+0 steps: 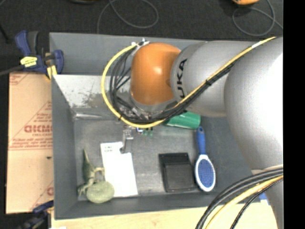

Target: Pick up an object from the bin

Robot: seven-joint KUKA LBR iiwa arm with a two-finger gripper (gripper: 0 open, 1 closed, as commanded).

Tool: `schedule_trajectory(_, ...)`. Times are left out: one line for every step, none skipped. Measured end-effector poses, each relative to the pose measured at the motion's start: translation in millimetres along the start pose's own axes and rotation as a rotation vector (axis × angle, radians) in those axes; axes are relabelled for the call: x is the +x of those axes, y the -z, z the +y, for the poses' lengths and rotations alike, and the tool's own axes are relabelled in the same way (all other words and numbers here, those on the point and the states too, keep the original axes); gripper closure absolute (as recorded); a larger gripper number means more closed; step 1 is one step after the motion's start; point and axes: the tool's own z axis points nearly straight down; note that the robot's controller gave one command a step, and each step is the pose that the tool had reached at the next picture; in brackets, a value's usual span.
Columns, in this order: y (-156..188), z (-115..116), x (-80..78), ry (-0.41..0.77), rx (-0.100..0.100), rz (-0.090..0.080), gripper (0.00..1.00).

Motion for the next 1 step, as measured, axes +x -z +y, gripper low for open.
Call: schedule_trajectory(-39.2, 39.5, 22.1, 0.191, 0.002, -0.008, 0.0)
